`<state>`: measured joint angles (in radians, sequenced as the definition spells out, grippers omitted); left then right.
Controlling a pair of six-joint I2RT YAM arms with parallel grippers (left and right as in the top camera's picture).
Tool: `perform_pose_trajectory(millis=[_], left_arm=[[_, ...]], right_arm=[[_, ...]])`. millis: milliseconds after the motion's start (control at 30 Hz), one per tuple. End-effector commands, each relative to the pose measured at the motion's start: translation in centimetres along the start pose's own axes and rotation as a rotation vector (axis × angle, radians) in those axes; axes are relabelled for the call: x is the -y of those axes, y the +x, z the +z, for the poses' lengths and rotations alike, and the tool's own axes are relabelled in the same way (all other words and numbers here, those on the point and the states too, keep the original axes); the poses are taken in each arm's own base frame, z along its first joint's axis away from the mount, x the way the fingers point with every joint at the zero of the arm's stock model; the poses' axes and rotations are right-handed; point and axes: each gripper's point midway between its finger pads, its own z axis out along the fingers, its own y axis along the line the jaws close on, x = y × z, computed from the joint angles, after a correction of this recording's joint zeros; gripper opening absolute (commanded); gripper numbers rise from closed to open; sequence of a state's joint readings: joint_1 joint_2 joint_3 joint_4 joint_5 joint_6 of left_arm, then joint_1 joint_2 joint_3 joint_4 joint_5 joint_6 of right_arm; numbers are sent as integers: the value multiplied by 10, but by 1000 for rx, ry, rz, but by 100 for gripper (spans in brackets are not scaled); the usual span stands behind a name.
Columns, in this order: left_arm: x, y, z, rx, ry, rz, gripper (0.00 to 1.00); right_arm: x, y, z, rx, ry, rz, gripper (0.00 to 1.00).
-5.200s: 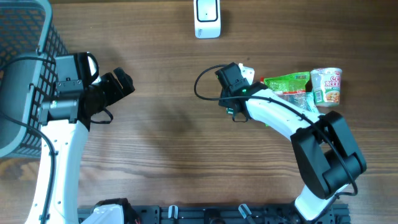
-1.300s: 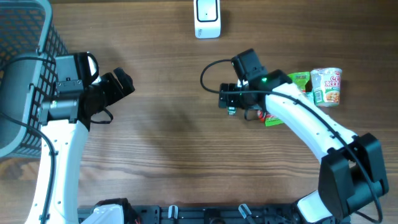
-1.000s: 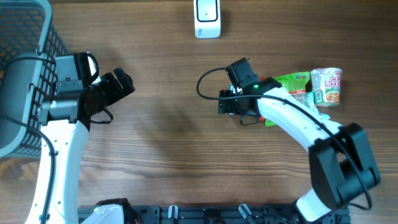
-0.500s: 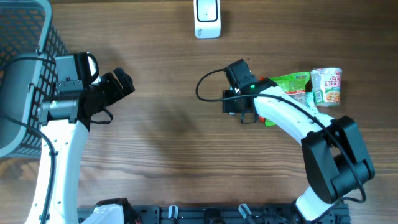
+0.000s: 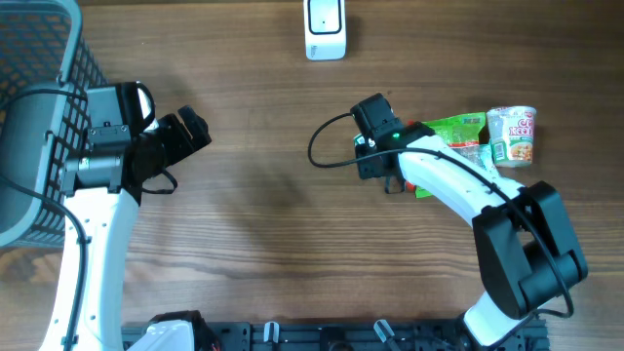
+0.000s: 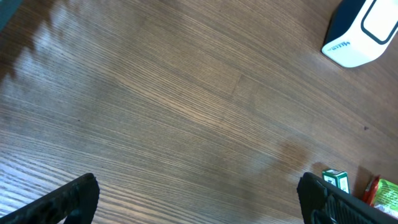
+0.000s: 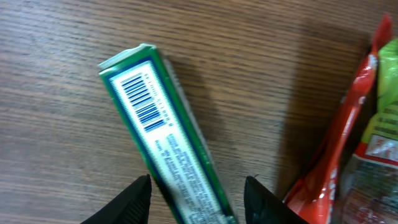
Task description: Scan the item barcode
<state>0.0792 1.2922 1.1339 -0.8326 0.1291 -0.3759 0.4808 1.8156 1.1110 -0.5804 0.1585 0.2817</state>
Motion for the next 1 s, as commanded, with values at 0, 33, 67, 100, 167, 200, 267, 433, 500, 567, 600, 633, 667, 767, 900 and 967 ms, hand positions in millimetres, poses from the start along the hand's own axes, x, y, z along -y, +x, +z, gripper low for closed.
perform_pose_trajectory(millis=[0, 33, 67, 100, 167, 200, 267, 433, 500, 567, 600, 633, 667, 767, 900, 967], left_arm=[[2, 1, 1, -7, 8, 11, 100], [2, 1, 1, -7, 8, 11, 100], [2, 1, 1, -7, 8, 11, 100], [2, 1, 1, -7, 8, 11, 100], [2, 1, 1, -7, 8, 11, 100], [2, 1, 1, -7, 8, 11, 100], [2, 1, 1, -7, 8, 11, 100], [2, 1, 1, -7, 8, 11, 100], [2, 1, 1, -7, 8, 11, 100], [2, 1, 1, -7, 8, 11, 100], [2, 1, 1, -7, 8, 11, 100], [2, 1, 1, -7, 8, 11, 100], [2, 1, 1, -7, 8, 11, 100], [2, 1, 1, -7, 8, 11, 100], [2, 1, 1, -7, 8, 11, 100], [2, 1, 1, -7, 8, 11, 100]], right_arm=[[-14, 8, 5, -39, -81, -20, 47], [-15, 9, 5, -41, -89, -20, 47], [-15, 9, 5, -42, -93, -20, 47], [-15, 9, 5, -42, -92, -22, 44], [-15, 9, 5, -42, -93, -46, 44], [-15, 9, 5, -43, -92, -48, 44], [-15, 10, 5, -45, -91, -47, 51], [-15, 10, 5, -46, -91, -44, 57], [-15, 12, 7, -54, -88, -44, 57], [-15, 15, 11, -65, -85, -45, 57], [-14, 17, 13, -73, -83, -46, 57], [-14, 18, 14, -79, -82, -47, 56], [-13, 19, 15, -84, -76, -47, 56], [-5, 20, 15, -87, -29, 3, 55], [-1, 25, 18, -88, -5, 28, 54], [-2, 23, 19, -81, -10, 25, 49]])
